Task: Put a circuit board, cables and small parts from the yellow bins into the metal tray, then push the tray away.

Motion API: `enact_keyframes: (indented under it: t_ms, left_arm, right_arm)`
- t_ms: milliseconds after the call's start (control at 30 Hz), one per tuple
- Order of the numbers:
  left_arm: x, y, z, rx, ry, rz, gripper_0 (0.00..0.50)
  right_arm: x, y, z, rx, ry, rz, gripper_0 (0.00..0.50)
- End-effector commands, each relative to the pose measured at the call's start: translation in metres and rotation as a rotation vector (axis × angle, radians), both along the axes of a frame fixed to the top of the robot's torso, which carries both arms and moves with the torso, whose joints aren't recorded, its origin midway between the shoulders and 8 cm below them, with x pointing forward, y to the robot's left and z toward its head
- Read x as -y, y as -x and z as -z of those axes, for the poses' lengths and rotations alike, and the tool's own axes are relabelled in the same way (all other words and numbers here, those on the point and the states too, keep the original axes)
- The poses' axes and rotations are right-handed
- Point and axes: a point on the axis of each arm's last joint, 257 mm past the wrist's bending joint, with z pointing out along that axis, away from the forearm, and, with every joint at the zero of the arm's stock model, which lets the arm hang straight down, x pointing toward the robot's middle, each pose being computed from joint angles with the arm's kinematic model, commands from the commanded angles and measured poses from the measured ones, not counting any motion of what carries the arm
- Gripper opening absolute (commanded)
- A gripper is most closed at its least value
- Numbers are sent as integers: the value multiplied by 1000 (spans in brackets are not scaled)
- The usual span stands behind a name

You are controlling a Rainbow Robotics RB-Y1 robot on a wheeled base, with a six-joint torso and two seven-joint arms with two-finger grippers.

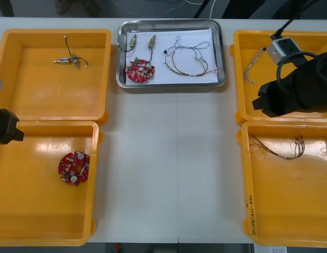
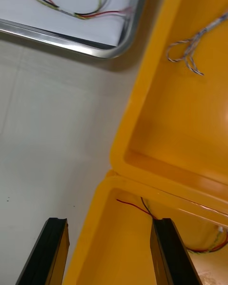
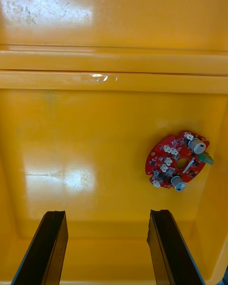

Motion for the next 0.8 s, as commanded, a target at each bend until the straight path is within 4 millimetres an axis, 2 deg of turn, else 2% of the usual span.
enact_keyframes:
  t_ms: [33,167,367,667,800]
  left_arm:
    - [-9,3,-10,20,-51,45,500]
    - [-9,3,-10,20,-51,45,500]
    - [-9,3,-10,20,-51,45,500]
    - [-9,3,-10,20,-51,45,500]
    - [-9,3,-10,20,-51,45,500]
  right_arm:
    - [60,8,-2,10,-16,159,500]
    - [86,17,5,-6,-21,216,500]
    - [113,31,20,-42,-7,272,500]
    - [137,49,46,-99,32,321,500]
    - [144,49,45,-89,51,343,500]
